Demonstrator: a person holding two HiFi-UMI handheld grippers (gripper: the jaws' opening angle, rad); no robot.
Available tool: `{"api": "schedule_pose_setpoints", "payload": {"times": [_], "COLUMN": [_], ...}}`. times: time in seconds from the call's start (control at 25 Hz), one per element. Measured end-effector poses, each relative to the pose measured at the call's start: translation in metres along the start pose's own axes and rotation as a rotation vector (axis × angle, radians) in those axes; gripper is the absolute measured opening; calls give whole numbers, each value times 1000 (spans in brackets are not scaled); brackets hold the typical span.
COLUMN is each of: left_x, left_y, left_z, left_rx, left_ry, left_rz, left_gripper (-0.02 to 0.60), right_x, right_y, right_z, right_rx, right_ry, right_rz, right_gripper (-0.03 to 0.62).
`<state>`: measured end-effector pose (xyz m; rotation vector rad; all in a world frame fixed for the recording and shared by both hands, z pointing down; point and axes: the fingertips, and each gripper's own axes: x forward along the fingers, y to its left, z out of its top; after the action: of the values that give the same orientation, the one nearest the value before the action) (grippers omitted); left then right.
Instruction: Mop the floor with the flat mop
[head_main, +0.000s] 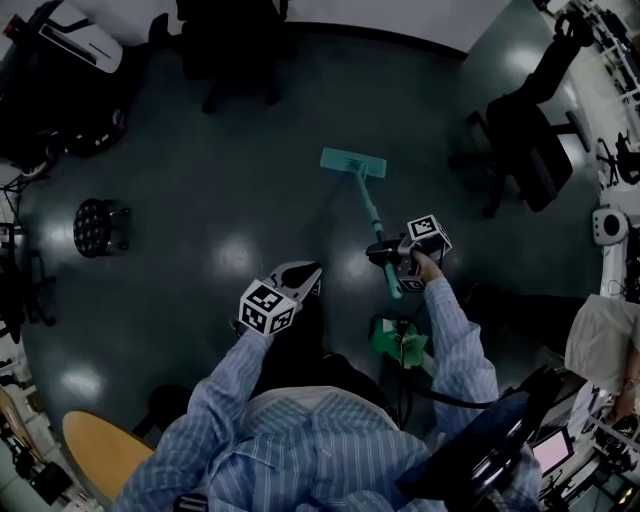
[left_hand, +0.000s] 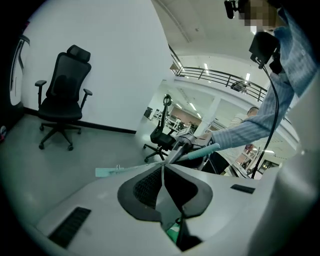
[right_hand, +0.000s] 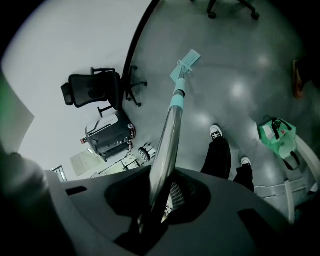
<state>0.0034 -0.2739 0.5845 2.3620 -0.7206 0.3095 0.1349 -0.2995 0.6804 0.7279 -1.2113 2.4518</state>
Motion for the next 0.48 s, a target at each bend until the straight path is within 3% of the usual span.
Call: {"api": "schedule_pose_setpoints", "payload": {"times": [0.48], "left_x": [4], "left_y": [72], "left_z": [-7], "left_rx": [-88], "left_ry": [28], "left_rz": [44], "left_gripper": [15], "right_x": [11], "right_y": [93], "right_z": [174], "right_rx": [40], "right_ry": [-119], "right_rz": [26], "right_gripper": [95]}}
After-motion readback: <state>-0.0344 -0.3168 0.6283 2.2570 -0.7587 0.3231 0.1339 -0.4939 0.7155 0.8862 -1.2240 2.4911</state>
